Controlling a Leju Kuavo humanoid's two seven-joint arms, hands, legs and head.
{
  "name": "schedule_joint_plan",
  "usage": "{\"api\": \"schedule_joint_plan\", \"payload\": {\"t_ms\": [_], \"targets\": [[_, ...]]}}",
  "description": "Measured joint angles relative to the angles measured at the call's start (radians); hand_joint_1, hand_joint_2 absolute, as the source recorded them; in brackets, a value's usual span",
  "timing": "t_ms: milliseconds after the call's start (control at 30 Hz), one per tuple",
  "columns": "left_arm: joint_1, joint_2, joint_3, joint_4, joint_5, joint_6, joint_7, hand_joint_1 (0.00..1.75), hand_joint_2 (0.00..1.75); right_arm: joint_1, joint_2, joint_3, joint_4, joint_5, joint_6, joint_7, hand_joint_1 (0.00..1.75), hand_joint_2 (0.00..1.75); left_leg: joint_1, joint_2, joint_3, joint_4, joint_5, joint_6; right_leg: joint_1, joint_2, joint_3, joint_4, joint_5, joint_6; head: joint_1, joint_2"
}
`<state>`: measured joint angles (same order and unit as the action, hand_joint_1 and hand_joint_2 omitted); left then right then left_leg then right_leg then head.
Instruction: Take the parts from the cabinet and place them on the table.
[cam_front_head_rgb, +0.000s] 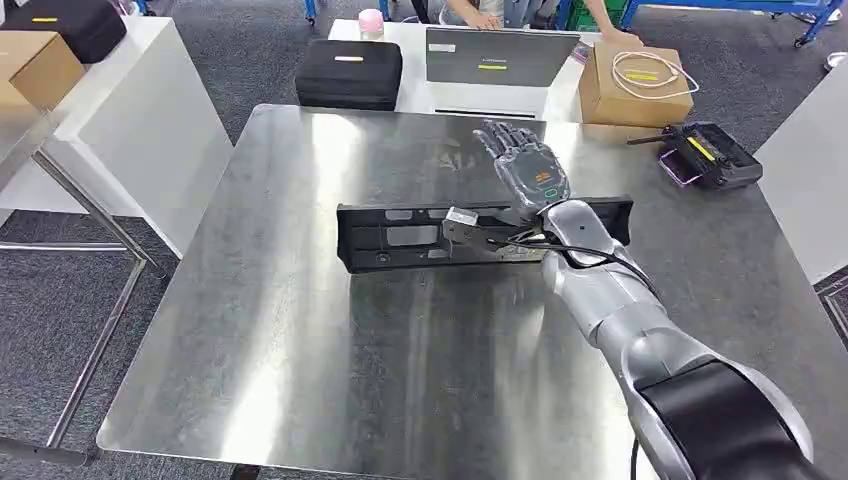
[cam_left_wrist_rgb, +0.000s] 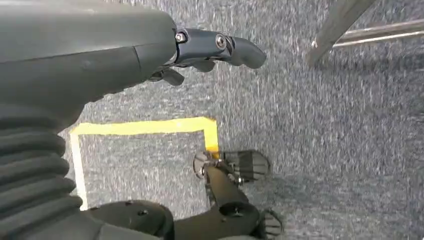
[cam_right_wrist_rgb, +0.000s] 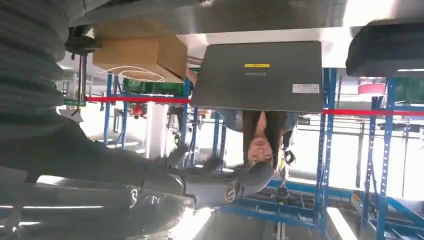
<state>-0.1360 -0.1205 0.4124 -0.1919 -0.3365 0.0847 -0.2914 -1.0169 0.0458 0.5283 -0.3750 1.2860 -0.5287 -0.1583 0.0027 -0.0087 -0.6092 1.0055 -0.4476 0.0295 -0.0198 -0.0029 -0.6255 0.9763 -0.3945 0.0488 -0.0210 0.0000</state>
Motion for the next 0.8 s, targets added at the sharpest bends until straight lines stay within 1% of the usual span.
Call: {"api": "schedule_joint_plan", "payload": {"t_ms": [100, 133, 167, 267, 300, 333, 367, 400, 433, 467, 500, 533, 567, 600, 633, 667, 700, 733, 767, 800], "targets": [[0.000, 0.000, 0.002, 0.000, -0.004, -0.001, 0.007, 0.00, 0.00, 0.000, 0.000, 0.000, 0.000, 0.001, 0.000, 0.001, 0.00, 1.75, 0.000, 0.000, 0.000, 0.000, 0.000, 0.000, 0.000, 0.000, 0.000, 0.000, 0.000, 0.000, 0.000, 0.000], [0.000, 0.000, 0.002, 0.000, -0.006, 0.000, 0.010, 0.00, 0.00, 0.000, 0.000, 0.000, 0.000, 0.001, 0.000, 0.002, 0.00, 1.75, -0.003, 0.000, -0.001, 0.003, -0.001, 0.001, -0.001, 0.000, 0.001, -0.002, 0.001, 0.002, 0.000, 0.000], [0.000, 0.000, 0.003, 0.000, -0.008, 0.000, 0.011, 0.00, 0.00, 0.000, 0.002, 0.000, 0.000, 0.001, 0.000, 0.003, 0.00, 1.75, -0.003, 0.000, -0.002, 0.004, -0.002, 0.004, -0.008, 0.000, 0.001, -0.002, 0.002, 0.003, 0.000, 0.000], [0.000, 0.001, 0.007, 0.000, -0.009, 0.001, 0.011, 0.00, 0.00, 0.000, 0.003, 0.000, 0.000, 0.003, 0.000, 0.005, 0.00, 1.75, -0.005, -0.001, -0.004, 0.005, -0.002, 0.006, -0.011, 0.000, 0.002, -0.002, 0.003, 0.006, 0.000, 0.000], [0.000, 0.002, 0.008, 0.000, -0.010, 0.001, 0.011, 0.00, 0.00, 0.000, 0.003, 0.000, 0.000, 0.003, 0.000, 0.006, 0.00, 1.75, -0.006, -0.001, -0.004, 0.006, -0.002, 0.009, -0.013, 0.000, 0.002, -0.002, 0.003, 0.011, 0.000, 0.000], [0.000, 0.002, 0.008, 0.000, -0.010, 0.001, 0.012, 0.00, 0.00, 0.000, 0.003, 0.000, 0.000, 0.003, 0.000, 0.006, 0.00, 1.75, -0.009, -0.001, -0.005, 0.009, 0.002, 0.015, -0.014, 0.000, 0.003, -0.003, 0.009, 0.019, -0.001, 0.000], [0.000, 0.003, 0.008, 0.000, -0.010, 0.000, 0.011, 0.00, 0.00, 0.000, 0.003, 0.000, 0.000, 0.003, 0.000, 0.007, 0.00, 1.75, -0.010, -0.001, -0.005, 0.008, 0.005, 0.019, -0.017, 0.000, 0.004, -0.007, 0.012, 0.024, -0.001, 0.000], [0.000, 0.003, 0.008, 0.000, -0.010, -0.001, 0.011, 0.00, 0.00, 0.001, 0.003, 0.000, 0.000, 0.003, 0.000, 0.008, 0.00, 1.75, -0.009, 0.001, 0.001, -0.006, 0.014, 0.030, -0.011, 0.001, 0.002, -0.009, 0.012, 0.029, 0.000, 0.000], [-0.001, 0.003, 0.008, 0.000, -0.011, -0.003, 0.011, 0.00, 0.00, 0.000, 0.001, 0.000, 0.000, 0.004, 0.000, 0.011, 0.00, 1.75, -0.002, 0.006, 0.005, -0.014, 0.022, 0.038, -0.015, 0.000, -0.010, 0.007, -0.009, 0.023, 0.000, 0.000], [-0.001, 0.003, 0.009, 0.000, -0.011, -0.005, 0.011, 0.00, 0.00, 0.000, 0.000, 0.000, 0.000, 0.004, 0.000, 0.012, 0.00, 1.75, -0.001, 0.006, 0.003, -0.015, 0.025, 0.044, -0.012, 0.001, -0.026, 0.058, -0.047, 0.011, 0.002, 0.000], [-0.001, 0.003, 0.009, 0.000, -0.011, -0.008, 0.011, 0.00, 0.00, 0.001, -0.002, 0.000, 0.000, 0.004, 0.000, 0.013, 0.00, 1.75, -0.001, 0.006, 0.001, -0.015, 0.026, 0.046, -0.012, 0.001, -0.055, 0.136, -0.088, 0.003, 0.005, 0.000], [-0.001, 0.003, 0.009, 0.000, -0.011, -0.011, 0.011, 0.00, 0.00, 0.003, -0.002, 0.000, 0.000, 0.005, 0.000, 0.014, 0.00, 1.75, -0.001, 0.006, -0.002, -0.015, 0.028, 0.049, -0.012, 0.001, -0.088, 0.226, -0.127, -0.002, 0.004, 0.000], [-0.001, 0.003, 0.009, 0.000, -0.011, -0.013, 0.011, 0.00, 0.00, 0.007, -0.004, 0.000, 0.002, 0.005, 0.005, 0.014, 0.00, 1.75, -0.002, 0.006, -0.005, -0.014, 0.031, 0.049, -0.011, 0.001, -0.117, 0.306, -0.156, -0.002, 0.005, 0.000], [-0.001, 0.003, 0.009, 0.000, -0.011, -0.019, 0.011, 0.00, 0.00, 0.010, -0.005, 0.000, 0.003, 0.005, 0.006, 0.015, 0.00, 1.75, -0.002, 0.005, -0.009, -0.014, 0.034, 0.048, -0.008, 0.002, -0.122, 0.339, -0.164, 0.005, 0.007, 0.000], [-0.001, 0.003, 0.010, 0.000, -0.011, -0.025, 0.011, 0.00, 0.00, 0.010, -0.006, 0.000, 0.004, 0.005, 0.008, 0.015, 0.00, 1.75, -0.003, 0.004, -0.013, -0.013, 0.038, 0.045, -0.009, 0.002, -0.103, 0.318, -0.155, 0.012, 0.007, 0.000], [-0.001, 0.003, 0.010, 0.000, -0.011, -0.028, 0.011, 0.00, 0.00, 0.010, -0.006, 0.000, 0.004, 0.005, 0.008, 0.015, 0.00, 1.75, -0.002, 0.003, -0.015, -0.013, 0.041, 0.041, -0.009, 0.002, -0.058, 0.253, -0.132, 0.020, 0.007, 0.000], [-0.001, 0.003, 0.010, 0.000, -0.011, -0.030, 0.011, 0.00, 0.00, 0.008, -0.006, 0.000, 0.003, 0.005, 0.008, 0.016, 0.00, 1.75, -0.001, 0.002, -0.017, -0.013, 0.044, 0.037, -0.010, 0.002, 0.008, 0.146, -0.102, 0.028, 0.008, 0.000], [-0.001, 0.003, 0.010, 0.000, -0.011, -0.032, 0.010, 0.00, 0.00, 0.005, -0.006, 0.000, 0.003, 0.005, 0.009, 0.017, 0.00, 1.75, -0.001, 0.001, -0.018, -0.009, 0.046, 0.032, -0.014, 0.001, 0.073, 0.043, -0.084, 0.030, 0.008, 0.000], [-0.001, 0.003, 0.010, 0.000, -0.011, -0.032, 0.010, 0.00, 0.00, 0.003, -0.006, 0.000, 0.003, 0.005, 0.010, 0.018, 0.00, 1.75, -0.005, 0.001, -0.026, -0.007, 0.048, 0.025, -0.008, 0.005, 0.101, 0.013, -0.090, 0.019, 0.007, 0.000], [-0.003, 0.003, 0.010, 0.000, -0.011, -0.032, 0.009, 0.00, 0.00, 0.005, -0.005, 0.000, 0.003, 0.006, 0.010, 0.018, 0.00, 1.75, -0.006, 0.001, -0.027, -0.006, 0.054, 0.018, 0.001, 0.014, 0.087, 0.025, -0.075, 0.011, 0.002, 0.000]]}}
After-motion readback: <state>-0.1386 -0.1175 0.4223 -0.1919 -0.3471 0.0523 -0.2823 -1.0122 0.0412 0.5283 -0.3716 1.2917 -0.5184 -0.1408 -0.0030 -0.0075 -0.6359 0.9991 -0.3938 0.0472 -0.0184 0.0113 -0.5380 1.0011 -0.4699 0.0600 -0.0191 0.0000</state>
